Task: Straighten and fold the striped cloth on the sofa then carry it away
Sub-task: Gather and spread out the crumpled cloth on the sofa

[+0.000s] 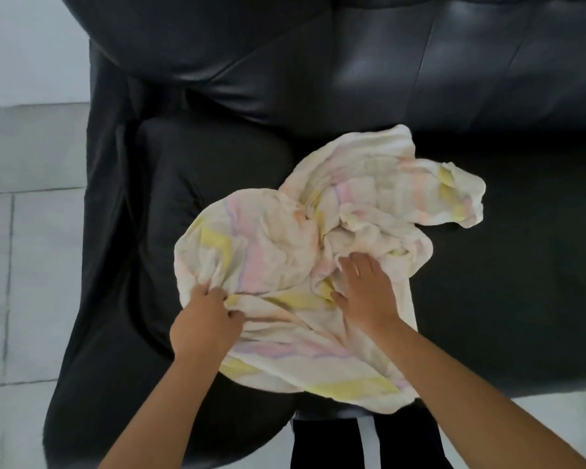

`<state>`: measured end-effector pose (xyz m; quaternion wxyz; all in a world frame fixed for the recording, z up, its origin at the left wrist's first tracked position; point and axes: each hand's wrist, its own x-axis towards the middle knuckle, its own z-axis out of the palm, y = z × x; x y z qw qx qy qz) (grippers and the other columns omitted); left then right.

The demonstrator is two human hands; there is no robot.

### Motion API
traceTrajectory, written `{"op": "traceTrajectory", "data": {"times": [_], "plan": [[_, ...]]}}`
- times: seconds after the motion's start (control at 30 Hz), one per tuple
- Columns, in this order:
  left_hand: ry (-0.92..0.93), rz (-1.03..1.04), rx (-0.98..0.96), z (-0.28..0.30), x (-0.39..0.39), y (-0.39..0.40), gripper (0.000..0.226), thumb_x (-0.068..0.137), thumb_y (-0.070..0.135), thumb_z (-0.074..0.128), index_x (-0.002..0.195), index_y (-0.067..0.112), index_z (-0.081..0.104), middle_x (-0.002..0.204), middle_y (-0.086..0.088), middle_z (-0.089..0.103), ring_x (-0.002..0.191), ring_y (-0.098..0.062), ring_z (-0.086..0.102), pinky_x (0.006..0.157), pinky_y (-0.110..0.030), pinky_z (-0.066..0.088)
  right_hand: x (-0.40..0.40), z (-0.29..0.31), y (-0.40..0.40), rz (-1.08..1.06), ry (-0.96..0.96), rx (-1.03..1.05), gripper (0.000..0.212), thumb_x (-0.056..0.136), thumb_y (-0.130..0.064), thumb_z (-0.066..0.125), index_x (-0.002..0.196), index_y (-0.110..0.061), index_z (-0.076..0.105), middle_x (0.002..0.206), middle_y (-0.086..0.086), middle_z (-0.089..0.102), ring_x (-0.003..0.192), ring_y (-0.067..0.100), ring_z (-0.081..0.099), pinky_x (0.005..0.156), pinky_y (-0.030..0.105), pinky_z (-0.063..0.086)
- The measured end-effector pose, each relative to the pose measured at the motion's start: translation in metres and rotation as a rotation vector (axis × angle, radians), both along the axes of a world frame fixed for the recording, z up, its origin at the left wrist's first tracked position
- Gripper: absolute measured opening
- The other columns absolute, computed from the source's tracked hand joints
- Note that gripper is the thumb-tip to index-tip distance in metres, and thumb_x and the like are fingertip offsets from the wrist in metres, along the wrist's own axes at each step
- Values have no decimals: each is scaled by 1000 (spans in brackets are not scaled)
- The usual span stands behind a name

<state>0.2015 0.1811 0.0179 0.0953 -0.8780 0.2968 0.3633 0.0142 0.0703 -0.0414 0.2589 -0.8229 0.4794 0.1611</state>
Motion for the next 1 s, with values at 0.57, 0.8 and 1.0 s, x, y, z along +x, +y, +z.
{"op": "traceTrajectory", "data": {"times": [0.57,0.8,1.0], "plan": [[308,-291,-204,-30,-84,-82,74,88,39,46,141,29,-4,155,0,7,129,-23,40,93,-38,44,-183,117,-70,-1116,-239,462,48,86,5,40,54,-19,68,89,16,57,66,24,48,53,31,40],[317,-309,5,-76,-109,-91,69,87,47,42,141,28,2,143,-10,34,127,-29,39,97,-42,39,-240,33,-30,-700,521,241,52,88,-24,54,132,-2,39,137,21,44,126,35,41,103,37,35],[324,-104,-241,-63,-113,-94,30,95,21,35,117,9,51,112,-15,62,106,-32,55,86,-37,42,-185,-18,-58,-880,146,225,65,85,-31,58,137,-3,30,138,22,38,128,36,37,106,44,32]]}}
